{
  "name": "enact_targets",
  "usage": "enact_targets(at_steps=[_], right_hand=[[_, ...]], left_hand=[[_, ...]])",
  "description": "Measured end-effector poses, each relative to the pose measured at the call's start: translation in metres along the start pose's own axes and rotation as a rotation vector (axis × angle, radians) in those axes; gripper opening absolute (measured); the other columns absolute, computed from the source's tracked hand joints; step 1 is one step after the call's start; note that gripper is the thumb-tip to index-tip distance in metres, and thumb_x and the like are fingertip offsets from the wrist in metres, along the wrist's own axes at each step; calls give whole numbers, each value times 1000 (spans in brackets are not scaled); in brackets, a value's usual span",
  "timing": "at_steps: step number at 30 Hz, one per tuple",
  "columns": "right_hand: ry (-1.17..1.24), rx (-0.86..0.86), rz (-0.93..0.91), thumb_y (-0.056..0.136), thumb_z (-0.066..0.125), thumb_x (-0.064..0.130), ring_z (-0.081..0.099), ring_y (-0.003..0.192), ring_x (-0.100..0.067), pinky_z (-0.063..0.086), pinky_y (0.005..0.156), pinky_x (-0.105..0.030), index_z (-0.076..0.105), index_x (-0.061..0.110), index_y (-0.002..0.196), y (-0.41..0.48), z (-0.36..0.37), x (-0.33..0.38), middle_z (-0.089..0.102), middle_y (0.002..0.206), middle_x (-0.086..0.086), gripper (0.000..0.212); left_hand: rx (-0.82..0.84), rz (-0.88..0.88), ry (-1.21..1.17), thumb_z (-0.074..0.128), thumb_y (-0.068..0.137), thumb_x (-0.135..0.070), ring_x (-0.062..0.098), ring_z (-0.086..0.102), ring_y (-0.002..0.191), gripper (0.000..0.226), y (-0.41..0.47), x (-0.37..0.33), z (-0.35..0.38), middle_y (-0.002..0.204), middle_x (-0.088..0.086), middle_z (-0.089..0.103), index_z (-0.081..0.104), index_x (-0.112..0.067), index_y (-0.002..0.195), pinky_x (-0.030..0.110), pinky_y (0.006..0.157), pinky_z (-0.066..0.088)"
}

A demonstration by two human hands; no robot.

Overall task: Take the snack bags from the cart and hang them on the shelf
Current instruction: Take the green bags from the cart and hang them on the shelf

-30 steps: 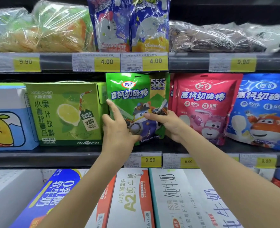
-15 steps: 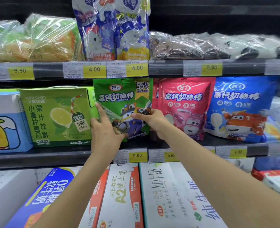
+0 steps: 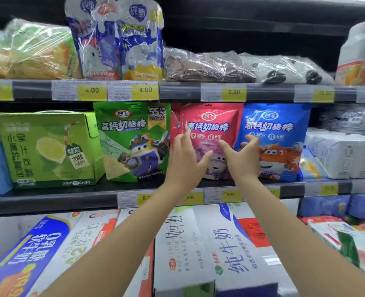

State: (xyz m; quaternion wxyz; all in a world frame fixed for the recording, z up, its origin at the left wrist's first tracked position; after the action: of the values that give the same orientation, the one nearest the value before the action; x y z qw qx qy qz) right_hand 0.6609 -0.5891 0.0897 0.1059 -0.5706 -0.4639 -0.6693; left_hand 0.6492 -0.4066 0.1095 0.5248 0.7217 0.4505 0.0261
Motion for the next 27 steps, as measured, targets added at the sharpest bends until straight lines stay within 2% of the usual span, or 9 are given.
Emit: enact_targets(at_steps=[2,4,7,10,14,17,20,24,27], right_hand=[[41,111,4,83,68,41,53,115,-26,44,100,-42,46,9,130,10,12,-6,57,121,-11,61],[57,160,-8,87,64,37,60,105,-26,50,93,-47,57,14,115,16,20,-10,64,110,-9,37],[94,184,-17,92,58,27,65,92,-30,55,83,-47,60,20,91,26,25,-15,68,95,-12,7],[188,178,25,97,48,20,60,81,-27,51,79,-39,59,13,88,35,22,-23,64,87,-11,16],[270,180,84,100,42,26,61,90,-20,52,86,-40,58,16,100,43,27,-35,64,95,-2,20],[375,173,120,101,41,25,61,79,-15,53,79,-36,56,22,86,39,34,-40,64,90,-2,21],[401,161,117,101,41,26,59,77,-12,52,78,-34,55,23,86,36,39,-37,62,86,3,21],[352,143,97,102,40,24,53,76,-13,48,67,-21,55,15,96,40,43,-32,56,81,4,19],[344,175,96,102,39,23,51,83,-16,46,73,-30,54,13,95,40,48,-27,57,87,-2,19]], left_hand=[[61,-164,-88,60,88,-49,28,23,142,93,18,16,22,154,16,22,9,-7,153,33,113,20],[87,-296,-183,62,84,-55,28,17,145,104,30,26,36,157,17,15,-1,-10,154,39,116,18],[63,-427,-258,74,68,-62,31,23,143,124,38,37,44,152,18,21,-1,-14,154,43,116,25],[12,-448,-268,82,57,-60,31,30,138,130,37,42,40,146,17,28,8,-12,152,43,114,31],[-18,-353,-298,89,59,-41,25,38,134,122,25,43,37,143,11,39,13,-11,149,41,112,34],[-59,-307,-361,93,55,-25,19,45,129,121,15,49,34,138,4,44,15,-20,147,38,110,38],[-35,-290,-359,91,59,-18,16,41,131,123,11,51,35,142,4,40,7,-24,149,34,111,35],[39,-287,-331,89,65,-21,21,31,140,125,17,55,40,152,10,28,-3,-20,150,38,115,28],[30,-306,-327,89,64,-20,22,31,140,125,19,58,38,152,11,28,-1,-20,150,38,115,27]])
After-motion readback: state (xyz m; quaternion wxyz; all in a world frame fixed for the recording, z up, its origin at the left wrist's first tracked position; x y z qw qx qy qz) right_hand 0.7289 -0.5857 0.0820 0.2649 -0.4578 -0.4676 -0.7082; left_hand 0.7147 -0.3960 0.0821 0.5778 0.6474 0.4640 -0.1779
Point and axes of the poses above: each hand's wrist, its own y-axis towards the middle knuckle, its own z-axis out of the palm, x = y × z, the point moved 10 cm from there along y, towards the middle knuckle
